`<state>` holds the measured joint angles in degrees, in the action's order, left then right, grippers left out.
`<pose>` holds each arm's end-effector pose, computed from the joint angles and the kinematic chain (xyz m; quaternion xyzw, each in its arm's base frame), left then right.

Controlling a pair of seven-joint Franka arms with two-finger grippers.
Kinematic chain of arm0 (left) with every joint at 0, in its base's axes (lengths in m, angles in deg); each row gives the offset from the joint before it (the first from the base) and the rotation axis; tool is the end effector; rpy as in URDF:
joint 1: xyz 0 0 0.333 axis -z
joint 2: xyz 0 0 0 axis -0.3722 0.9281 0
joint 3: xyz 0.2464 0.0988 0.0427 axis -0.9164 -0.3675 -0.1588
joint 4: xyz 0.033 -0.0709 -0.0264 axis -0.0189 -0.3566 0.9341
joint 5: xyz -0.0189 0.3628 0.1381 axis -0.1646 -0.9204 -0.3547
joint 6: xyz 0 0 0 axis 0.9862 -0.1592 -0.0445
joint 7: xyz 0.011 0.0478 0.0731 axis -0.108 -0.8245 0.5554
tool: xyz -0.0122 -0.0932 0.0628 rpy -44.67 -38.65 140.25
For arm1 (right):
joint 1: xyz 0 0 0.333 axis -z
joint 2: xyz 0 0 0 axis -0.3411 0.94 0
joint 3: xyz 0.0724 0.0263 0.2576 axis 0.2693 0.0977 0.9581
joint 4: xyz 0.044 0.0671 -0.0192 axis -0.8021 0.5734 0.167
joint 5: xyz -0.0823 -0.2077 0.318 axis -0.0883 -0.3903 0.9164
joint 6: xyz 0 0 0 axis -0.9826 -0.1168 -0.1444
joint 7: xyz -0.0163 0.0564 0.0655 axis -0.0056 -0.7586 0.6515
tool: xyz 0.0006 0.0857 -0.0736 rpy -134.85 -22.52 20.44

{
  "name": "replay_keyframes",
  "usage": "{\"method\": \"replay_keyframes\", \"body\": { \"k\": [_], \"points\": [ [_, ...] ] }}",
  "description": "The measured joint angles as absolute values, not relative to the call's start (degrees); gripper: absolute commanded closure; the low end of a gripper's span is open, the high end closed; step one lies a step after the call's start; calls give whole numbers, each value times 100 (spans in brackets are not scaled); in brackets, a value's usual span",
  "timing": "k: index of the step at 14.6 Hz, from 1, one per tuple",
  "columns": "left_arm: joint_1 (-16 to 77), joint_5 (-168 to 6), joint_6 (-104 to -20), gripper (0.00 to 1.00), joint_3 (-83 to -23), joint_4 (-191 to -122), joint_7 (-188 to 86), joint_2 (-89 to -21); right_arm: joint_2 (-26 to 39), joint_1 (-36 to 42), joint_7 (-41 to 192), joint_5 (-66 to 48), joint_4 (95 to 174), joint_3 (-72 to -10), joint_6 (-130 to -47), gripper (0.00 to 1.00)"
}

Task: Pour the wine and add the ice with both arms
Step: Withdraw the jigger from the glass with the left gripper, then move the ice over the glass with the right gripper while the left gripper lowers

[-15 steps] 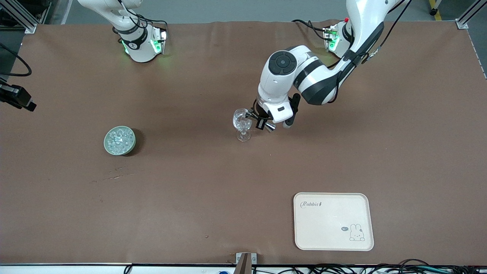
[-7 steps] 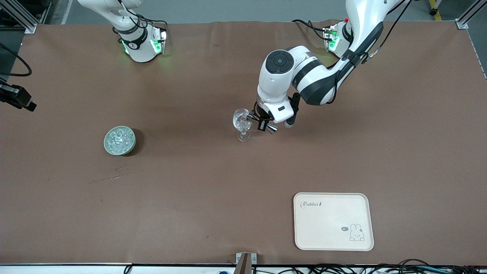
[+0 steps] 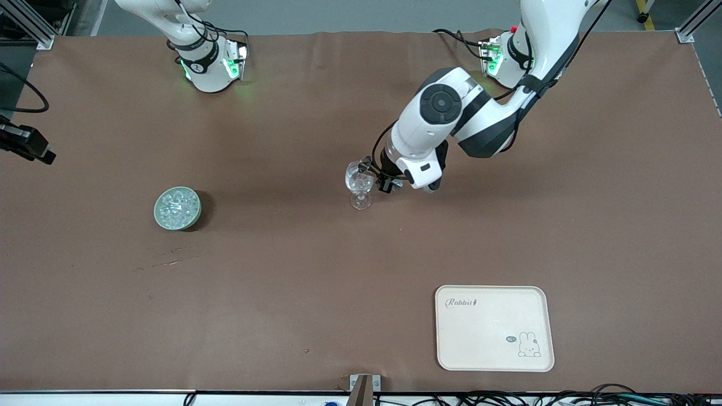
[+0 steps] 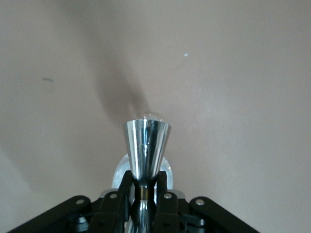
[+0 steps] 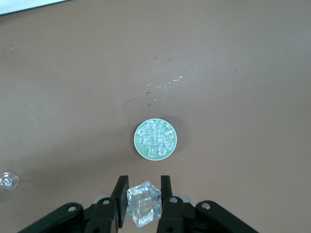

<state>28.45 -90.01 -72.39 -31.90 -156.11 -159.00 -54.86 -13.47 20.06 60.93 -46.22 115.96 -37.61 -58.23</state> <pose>0.4730 -0.4371 0.3363 0.7963 0.5857 -0.1234 0.0872 0.5556 -0.0204 0.6084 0.9946 -0.1030 0.0095 0.0038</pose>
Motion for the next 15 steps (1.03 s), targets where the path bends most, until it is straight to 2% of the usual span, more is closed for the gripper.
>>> {"method": "replay_keyframes", "body": {
  "k": [3, 6, 11, 15],
  "points": [
    [2847, -8062, -7133, 100, -3503, -15682, -15017, -5729, -1346, 1901, 5901, -4618, 11596, -3648, -5781, 98],
    [2854, -6909, -6716, 100, -4107, -15720, -13922, -6004, -1319, 1789, 5371, -4614, 11603, -3336, -5727, 98],
    [2844, -5471, -5958, 100, -5485, -15758, -12305, -6256, -1077, 1702, 3637, -4570, 11629, -2191, -5939, 98],
    [2819, -4706, -5457, 100, -6902, -15848, -11022, -6165, -639, 1590, 2131, -4541, 11662, -1272, -6541, 98]
  ]
}}
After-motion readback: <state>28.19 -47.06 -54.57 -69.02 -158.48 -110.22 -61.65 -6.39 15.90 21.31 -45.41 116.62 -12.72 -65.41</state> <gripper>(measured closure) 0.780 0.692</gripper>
